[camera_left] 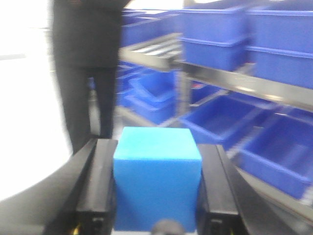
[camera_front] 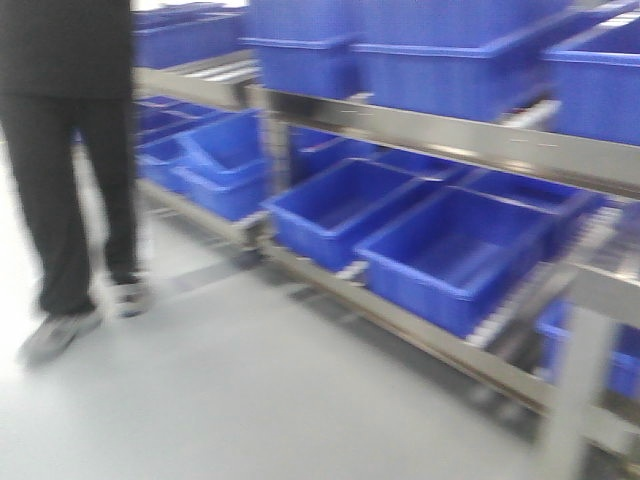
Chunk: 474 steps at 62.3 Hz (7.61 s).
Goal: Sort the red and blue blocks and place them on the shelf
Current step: 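Turn the base away from the table holding both cubes, then drive the base forward along the aisle of blue bins, then turn the base toward the shelf of blue bins, then approach the shelf, bringing both held cubes over the upper bins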
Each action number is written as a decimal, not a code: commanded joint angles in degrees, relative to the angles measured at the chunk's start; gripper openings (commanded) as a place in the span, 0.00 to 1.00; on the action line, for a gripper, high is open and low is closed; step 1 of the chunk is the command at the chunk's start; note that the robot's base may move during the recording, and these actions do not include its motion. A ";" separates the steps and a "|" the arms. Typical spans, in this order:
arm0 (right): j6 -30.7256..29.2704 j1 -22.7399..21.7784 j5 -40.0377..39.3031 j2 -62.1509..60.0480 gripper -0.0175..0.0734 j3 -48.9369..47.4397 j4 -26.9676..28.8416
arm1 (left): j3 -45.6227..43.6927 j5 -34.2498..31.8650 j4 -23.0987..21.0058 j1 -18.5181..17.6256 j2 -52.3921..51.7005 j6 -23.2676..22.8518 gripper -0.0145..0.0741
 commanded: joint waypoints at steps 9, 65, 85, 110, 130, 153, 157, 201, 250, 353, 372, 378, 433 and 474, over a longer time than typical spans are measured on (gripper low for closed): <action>-0.58 -0.38 -4.89 0.15 0.50 -1.58 0.25 | -1.67 -5.05 -0.01 -0.08 0.35 0.10 0.30; -0.58 -0.38 -4.89 0.15 0.50 -1.58 0.25 | -1.67 -5.05 -0.01 -0.08 0.35 0.10 0.30; -0.58 -0.38 -4.89 0.15 0.50 -1.58 0.25 | -1.67 -5.05 -0.01 -0.08 0.35 0.10 0.30; -0.58 -0.38 -4.89 0.15 0.50 -1.58 0.25 | -1.67 -5.05 -0.01 -0.08 0.35 0.10 0.30; -0.58 -0.38 -4.89 0.15 0.50 -1.58 0.25 | -1.67 -5.05 -0.01 -0.08 0.35 0.10 0.30; -0.58 -0.38 -4.89 0.15 0.50 -1.58 0.25 | -1.67 -5.05 -0.01 -0.08 0.35 0.10 0.30; -0.58 -0.38 -4.89 0.15 0.50 -1.58 0.25 | -1.67 -5.05 -0.01 -0.08 0.35 0.10 0.30; -0.58 -0.38 -4.89 0.15 0.50 -1.58 0.25 | -1.67 -5.05 -0.01 -0.08 0.35 0.10 0.30; -0.58 -0.38 -4.89 0.15 0.50 -1.58 0.25 | -1.67 -5.05 -0.01 -0.08 0.35 0.10 0.30; -0.58 -0.38 -4.87 0.15 0.50 -1.58 0.25 | -1.67 -5.05 -0.01 -0.08 0.35 0.10 0.30; -0.58 -0.38 -4.87 0.15 0.50 -1.58 0.25 | -1.67 -5.05 -0.01 -0.08 0.35 0.10 0.30; -0.58 -0.38 -4.92 0.15 0.50 -1.58 0.25 | -1.67 -5.05 -0.01 -0.08 0.35 0.10 0.30; -0.58 -0.38 -4.92 0.15 0.50 -1.58 0.25 | -1.67 -5.05 -0.01 -0.08 0.35 0.10 0.30; -0.58 -0.38 -4.92 0.15 0.50 -1.58 0.25 | -1.67 -5.05 -0.01 -0.08 0.35 0.10 0.30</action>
